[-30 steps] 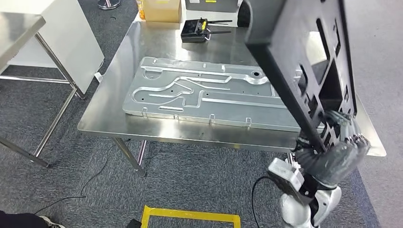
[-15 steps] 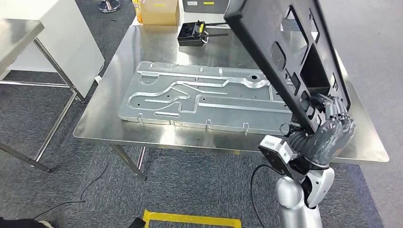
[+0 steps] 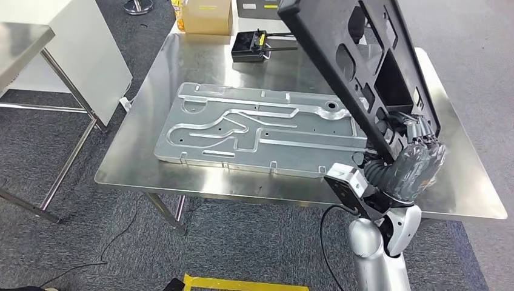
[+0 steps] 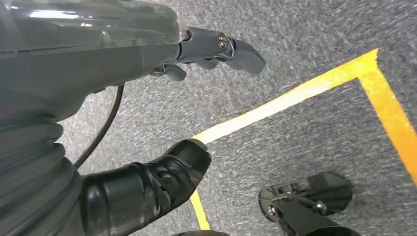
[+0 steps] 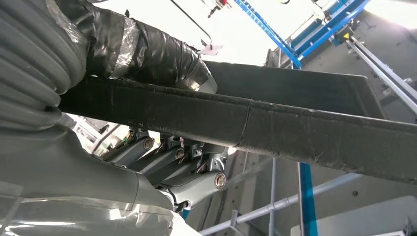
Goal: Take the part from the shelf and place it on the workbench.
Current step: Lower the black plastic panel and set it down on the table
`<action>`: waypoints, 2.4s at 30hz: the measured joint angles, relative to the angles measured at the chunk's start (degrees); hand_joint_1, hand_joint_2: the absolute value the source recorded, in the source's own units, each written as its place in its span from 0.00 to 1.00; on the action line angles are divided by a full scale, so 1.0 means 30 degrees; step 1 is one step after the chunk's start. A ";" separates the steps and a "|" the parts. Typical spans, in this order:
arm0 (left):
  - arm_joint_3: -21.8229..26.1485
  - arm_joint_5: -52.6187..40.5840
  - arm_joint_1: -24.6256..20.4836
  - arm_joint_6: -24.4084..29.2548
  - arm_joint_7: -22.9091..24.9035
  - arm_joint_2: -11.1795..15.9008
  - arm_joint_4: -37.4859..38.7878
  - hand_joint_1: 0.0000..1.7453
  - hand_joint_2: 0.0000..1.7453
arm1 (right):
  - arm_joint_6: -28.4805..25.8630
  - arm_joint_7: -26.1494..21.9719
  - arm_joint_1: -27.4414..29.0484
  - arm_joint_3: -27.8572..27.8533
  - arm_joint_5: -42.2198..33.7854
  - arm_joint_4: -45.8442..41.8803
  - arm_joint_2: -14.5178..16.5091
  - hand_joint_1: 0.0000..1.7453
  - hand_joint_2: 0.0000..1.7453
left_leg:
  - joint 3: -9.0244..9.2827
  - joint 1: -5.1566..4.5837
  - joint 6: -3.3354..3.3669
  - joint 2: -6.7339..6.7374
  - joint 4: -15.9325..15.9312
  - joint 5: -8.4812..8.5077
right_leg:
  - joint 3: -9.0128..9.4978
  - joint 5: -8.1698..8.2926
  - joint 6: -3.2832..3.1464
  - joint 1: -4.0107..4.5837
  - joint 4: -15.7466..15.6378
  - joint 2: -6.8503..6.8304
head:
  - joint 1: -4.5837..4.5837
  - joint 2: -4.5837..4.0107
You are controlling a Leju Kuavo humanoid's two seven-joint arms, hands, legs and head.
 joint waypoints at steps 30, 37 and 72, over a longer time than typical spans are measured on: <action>-0.0423 -0.0100 -0.0006 0.0026 0.0335 -0.0040 0.0000 0.00 1.00 | 0.0000 0.0723 -0.0388 0.0361 0.0262 0.0860 -0.0375 0.89 1.00 | -0.0320 -0.0049 -0.0473 -0.0053 -0.0035 0.0382 | 0.0371 0.0253 -0.0615 0.0118 -0.0594 0.0009 | -0.0135 0.0000; -0.0488 -0.0058 -0.0016 -0.0006 0.0307 -0.0047 0.0000 0.00 0.75 | 0.0000 0.0915 -0.0410 0.0493 0.0616 0.0981 -0.0382 0.83 1.00 | -0.0311 -0.0104 -0.0264 -0.0043 -0.0030 0.0260 | 0.0477 0.0252 -0.0543 0.0094 -0.0803 0.0001 | -0.0131 0.0000; -0.2251 -0.0510 -0.0506 0.1029 0.2186 -0.0231 0.0000 0.00 0.00 | 0.0344 1.4246 -0.9535 1.0905 0.9369 1.3512 -0.6016 0.93 1.00 | -0.0283 -0.0085 -0.0198 -0.0029 -0.0021 0.0328 | 0.0449 0.0293 -0.0330 0.0119 -0.0747 -0.0019 | -0.0135 0.0000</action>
